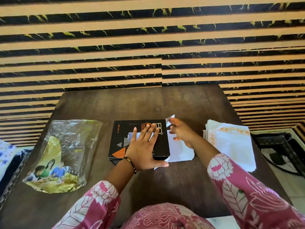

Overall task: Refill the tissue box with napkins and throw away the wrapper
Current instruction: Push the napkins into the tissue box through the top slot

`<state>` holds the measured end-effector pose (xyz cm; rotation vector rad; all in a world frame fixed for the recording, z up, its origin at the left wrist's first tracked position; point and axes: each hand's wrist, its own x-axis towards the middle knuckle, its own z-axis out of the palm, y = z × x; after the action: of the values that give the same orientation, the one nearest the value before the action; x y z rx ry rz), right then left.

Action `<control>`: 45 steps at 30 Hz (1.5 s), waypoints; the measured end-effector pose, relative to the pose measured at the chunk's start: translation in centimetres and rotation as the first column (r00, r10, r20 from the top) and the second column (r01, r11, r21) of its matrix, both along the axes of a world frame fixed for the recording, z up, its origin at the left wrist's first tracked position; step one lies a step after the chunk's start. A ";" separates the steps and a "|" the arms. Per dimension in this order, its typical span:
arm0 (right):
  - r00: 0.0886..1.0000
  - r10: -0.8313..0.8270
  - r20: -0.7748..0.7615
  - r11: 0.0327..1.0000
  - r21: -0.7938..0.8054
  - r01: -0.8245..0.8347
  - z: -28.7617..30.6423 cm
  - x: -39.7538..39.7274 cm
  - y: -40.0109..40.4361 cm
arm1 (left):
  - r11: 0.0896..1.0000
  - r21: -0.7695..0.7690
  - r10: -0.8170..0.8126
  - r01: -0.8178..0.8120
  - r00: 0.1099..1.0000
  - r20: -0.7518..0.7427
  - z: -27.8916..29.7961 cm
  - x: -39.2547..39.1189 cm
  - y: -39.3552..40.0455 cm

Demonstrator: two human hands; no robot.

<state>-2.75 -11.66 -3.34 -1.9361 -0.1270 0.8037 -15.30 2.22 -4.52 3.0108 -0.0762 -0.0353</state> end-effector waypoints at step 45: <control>0.728 0.503 0.466 0.598 -0.796 0.096 -7.5 -3.3 -18.5 | 0.967 -0.253 0.054 -0.023 0.992 0.113 2.9 3.5 -9.8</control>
<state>-6.10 -30.12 -10.83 -3.0728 -0.5384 0.2493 -11.79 -7.63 -1.67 2.7565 -0.0309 0.1472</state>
